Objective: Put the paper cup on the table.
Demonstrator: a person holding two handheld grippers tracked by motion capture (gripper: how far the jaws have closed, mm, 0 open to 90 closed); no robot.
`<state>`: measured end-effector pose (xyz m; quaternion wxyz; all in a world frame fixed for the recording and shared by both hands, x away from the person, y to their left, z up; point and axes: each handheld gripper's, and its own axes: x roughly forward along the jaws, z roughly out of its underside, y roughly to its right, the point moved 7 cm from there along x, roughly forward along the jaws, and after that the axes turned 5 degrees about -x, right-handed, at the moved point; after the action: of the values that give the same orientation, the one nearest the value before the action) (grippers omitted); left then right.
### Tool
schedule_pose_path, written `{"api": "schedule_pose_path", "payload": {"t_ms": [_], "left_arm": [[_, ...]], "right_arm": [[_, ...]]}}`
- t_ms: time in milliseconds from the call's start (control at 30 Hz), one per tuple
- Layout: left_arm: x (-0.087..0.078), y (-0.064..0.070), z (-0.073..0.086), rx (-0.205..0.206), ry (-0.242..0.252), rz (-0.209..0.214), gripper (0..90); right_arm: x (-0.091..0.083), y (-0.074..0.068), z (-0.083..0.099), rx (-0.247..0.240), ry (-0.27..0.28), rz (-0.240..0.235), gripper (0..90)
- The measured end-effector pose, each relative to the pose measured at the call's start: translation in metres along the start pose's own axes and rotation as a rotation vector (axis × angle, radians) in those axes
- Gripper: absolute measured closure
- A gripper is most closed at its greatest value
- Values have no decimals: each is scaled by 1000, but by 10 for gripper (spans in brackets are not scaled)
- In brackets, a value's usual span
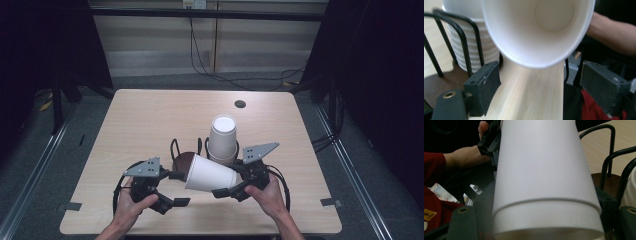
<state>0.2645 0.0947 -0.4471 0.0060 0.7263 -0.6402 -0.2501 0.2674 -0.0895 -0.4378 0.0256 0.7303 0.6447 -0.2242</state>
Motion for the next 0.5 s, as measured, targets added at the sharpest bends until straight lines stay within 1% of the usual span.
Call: {"api": "schedule_pose_path", "payload": {"t_ms": [67, 133, 200, 233, 267, 333, 400, 433, 467, 500], "left_arm": [[-2, 0, -3, -10, 31, 9, 158], [-5, -1, -6, -16, 66, 2, 157], [-7, -3, -8, -18, 85, -9, 156], [-8, -4, -9, -20, 84, -17, 152], [-8, -4, -9, -19, 83, -9, 146], [-8, -5, -10, -13, 84, -13, 135], [-7, -5, -11, 2, 76, -28, 87], [-6, -5, -11, 3, 76, -43, 52], [-5, -5, -11, 7, 70, -50, 13], [-4, -4, -11, 9, 66, -38, 0]], "right_arm": [[2, -1, 0, -4, -3, -7, 252], [4, -3, 0, -9, -13, -14, 252], [7, -4, 0, -7, -22, -20, 252], [8, -4, 1, -6, -28, -23, 252], [9, -4, 1, -5, -27, -21, 252], [11, -4, 2, -4, -34, -27, 252], [12, -4, 2, -5, -37, -31, 252], [13, -5, 2, -4, -37, -39, 252], [14, -5, 2, -3, -39, -42, 252], [14, -6, 2, -4, -42, -50, 253]]}}
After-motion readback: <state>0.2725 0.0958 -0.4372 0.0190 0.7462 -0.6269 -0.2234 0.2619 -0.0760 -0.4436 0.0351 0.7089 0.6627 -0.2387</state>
